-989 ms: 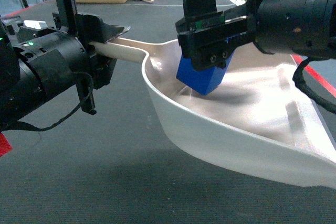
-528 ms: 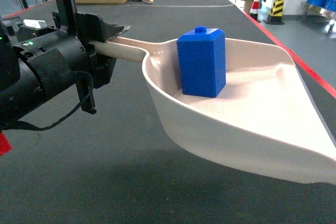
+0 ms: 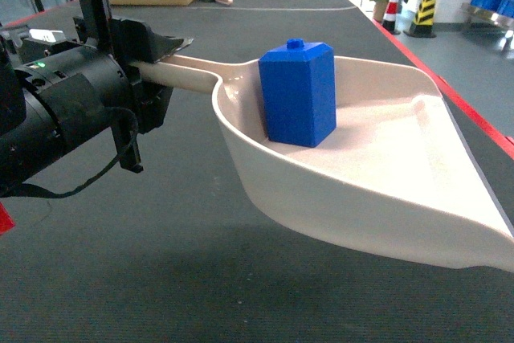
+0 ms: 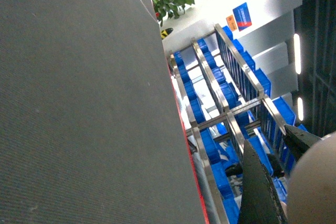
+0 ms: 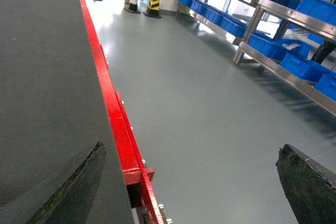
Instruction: Place part in tray to right shelf
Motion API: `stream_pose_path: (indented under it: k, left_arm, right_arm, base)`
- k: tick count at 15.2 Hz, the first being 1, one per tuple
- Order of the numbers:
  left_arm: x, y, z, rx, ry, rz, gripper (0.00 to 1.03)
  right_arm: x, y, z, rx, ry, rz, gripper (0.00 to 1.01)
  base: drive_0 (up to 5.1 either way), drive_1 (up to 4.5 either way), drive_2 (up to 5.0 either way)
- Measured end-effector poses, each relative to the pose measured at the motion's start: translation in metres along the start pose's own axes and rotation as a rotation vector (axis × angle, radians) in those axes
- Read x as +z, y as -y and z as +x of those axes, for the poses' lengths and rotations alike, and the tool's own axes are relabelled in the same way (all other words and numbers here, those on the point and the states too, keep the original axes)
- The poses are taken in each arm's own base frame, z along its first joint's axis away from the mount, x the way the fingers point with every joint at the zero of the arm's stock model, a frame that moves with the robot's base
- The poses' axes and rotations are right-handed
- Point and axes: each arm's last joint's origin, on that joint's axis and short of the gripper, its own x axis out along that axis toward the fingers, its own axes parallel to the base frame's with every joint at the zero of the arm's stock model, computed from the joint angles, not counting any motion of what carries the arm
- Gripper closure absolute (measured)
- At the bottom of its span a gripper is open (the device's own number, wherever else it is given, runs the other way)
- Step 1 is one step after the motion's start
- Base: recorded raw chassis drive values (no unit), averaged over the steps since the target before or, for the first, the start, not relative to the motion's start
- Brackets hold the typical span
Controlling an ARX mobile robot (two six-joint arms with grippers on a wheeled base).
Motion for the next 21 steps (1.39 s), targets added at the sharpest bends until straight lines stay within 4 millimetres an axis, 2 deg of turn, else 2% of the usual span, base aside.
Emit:
stream_pose_path:
  k: [21]
  left_arm:
    - [-0.0024,0.0011,0.0008,-0.007,-0.011,0.0,0.91]
  right_arm:
    - [-0.0005,-0.0002,0.0001,0.003,-0.003,0.001,0.03]
  base:
    - [5.0,-2.47,-2.5]
